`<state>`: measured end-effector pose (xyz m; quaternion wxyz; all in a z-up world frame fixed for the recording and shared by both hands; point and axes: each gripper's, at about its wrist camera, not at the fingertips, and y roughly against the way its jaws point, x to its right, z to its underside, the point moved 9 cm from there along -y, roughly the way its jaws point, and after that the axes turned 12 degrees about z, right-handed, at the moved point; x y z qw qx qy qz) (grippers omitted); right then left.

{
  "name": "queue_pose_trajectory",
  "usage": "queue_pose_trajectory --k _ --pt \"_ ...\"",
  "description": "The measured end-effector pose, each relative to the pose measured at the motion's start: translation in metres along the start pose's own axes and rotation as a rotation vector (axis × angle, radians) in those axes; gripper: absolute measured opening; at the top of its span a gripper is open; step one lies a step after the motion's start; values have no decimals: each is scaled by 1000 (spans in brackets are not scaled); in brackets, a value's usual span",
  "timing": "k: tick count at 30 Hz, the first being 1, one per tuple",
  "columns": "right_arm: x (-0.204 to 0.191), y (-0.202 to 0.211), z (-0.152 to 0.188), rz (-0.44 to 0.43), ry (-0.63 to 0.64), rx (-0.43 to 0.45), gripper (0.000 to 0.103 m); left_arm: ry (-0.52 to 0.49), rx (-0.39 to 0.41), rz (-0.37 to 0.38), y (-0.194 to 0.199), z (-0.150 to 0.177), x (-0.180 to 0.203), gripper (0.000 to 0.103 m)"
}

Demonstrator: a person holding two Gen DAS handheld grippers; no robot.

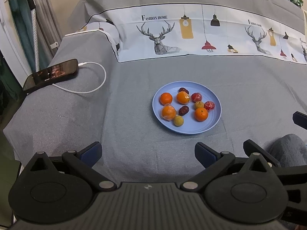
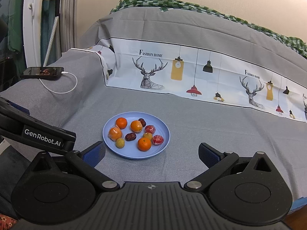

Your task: Organize fruits

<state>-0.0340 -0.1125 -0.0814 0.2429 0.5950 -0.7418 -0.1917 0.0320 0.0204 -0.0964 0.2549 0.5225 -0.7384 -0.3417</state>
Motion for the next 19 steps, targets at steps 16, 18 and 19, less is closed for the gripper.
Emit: queue_pose_trajectory --k 16,18,19 --pt "-3 -5 4 -1 17 -14 102 14 -29 -6 -7 1 -2 103" --pt "-4 -6 4 0 17 -12 102 18 -18 -11 -4 1 -2 103" --pt "-3 -5 3 0 17 -10 102 18 -15 -10 -3 0 -3 103"
